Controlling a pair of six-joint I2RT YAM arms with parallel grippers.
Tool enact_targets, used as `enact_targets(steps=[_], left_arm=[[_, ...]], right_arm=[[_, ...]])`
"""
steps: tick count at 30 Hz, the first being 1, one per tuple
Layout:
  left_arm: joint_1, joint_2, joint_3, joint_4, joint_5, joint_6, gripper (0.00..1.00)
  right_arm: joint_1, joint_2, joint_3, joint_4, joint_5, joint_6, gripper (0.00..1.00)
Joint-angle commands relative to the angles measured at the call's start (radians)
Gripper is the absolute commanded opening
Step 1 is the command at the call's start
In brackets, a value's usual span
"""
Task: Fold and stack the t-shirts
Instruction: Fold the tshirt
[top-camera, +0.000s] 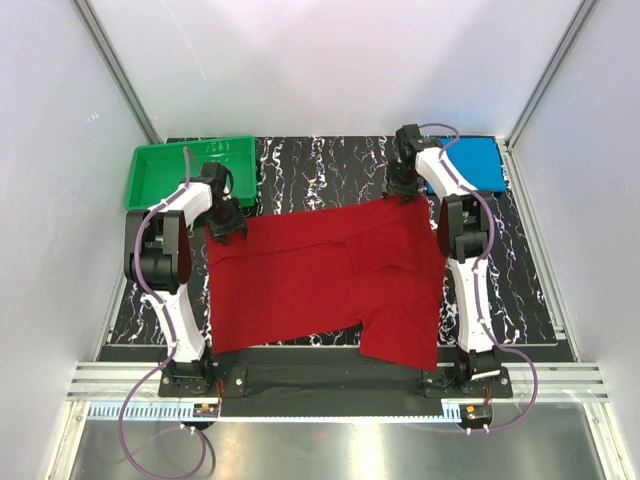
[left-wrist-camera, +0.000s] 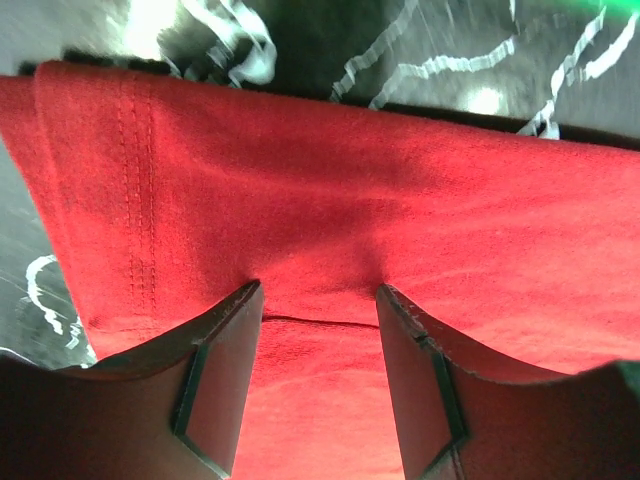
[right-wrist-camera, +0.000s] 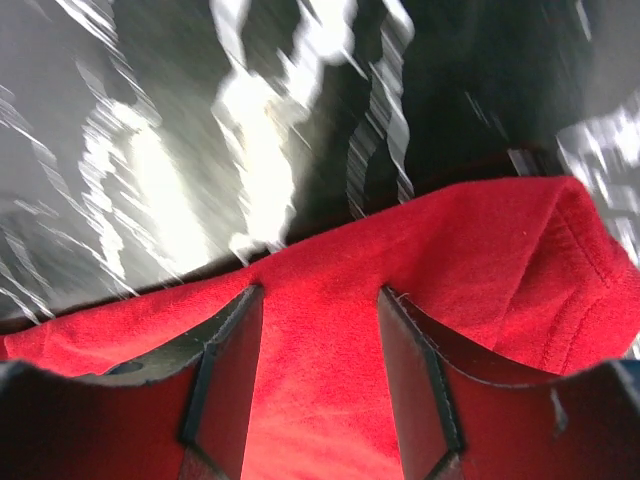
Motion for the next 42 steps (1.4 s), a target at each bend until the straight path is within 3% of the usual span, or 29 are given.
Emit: enact_targets(steps=[1, 5, 13, 16, 17, 21, 24, 26, 29, 33, 39, 42], left_arm=[[0.028, 0.072, 0.029, 0.033, -0.070, 0.008, 0.57], [0.030, 0.072, 0.040, 0.045, -0.070, 0.008, 0.57], [0.028, 0.057, 0.086, 0.038, -0.082, 0.013, 0.62], [0.017, -0.047, 0.043, 0.044, -0.079, 0.015, 0.70], [0.005, -0.110, 0.017, 0.044, -0.079, 0.021, 0.78], [-0.027, -0.330, -0.077, 0.018, -0.084, 0.010, 0.79], [-0.050, -0.473, -0.156, -0.016, -0.082, -0.030, 0.77], [-0.064, -0.544, -0.232, -0.039, -0.084, -0.076, 0.72], [-0.095, -0.676, -0.362, -0.079, -0.128, -0.148, 0.65], [-0.098, -0.826, -0.538, -0.154, -0.154, -0.255, 0.61], [-0.096, -1.061, -0.774, -0.186, -0.098, -0.452, 0.60], [-0.096, -1.096, -0.838, -0.194, -0.085, -0.521, 0.60]], right_arm=[[0.015, 0.132, 0.140, -0.009, 0.026, -0.030, 0.57], [0.015, 0.215, 0.325, -0.034, 0.000, -0.044, 0.57], [0.017, 0.211, 0.410, -0.004, -0.060, -0.041, 0.57], [0.017, 0.117, 0.390, -0.027, -0.029, -0.036, 0.61], [0.015, 0.061, 0.351, -0.036, -0.006, -0.037, 0.68], [0.015, -0.090, 0.243, -0.153, 0.063, -0.045, 0.72], [0.015, -0.245, 0.046, -0.168, 0.071, -0.039, 0.75], [0.015, -0.402, -0.182, -0.141, 0.045, -0.001, 0.76], [0.018, -0.651, -0.561, -0.017, -0.089, 0.077, 0.99], [0.052, -0.909, -0.983, 0.120, -0.196, 0.151, 1.00], [0.078, -1.138, -1.195, 0.173, -0.319, 0.191, 1.00], [0.075, -1.213, -1.268, 0.254, -0.403, 0.258, 1.00]])
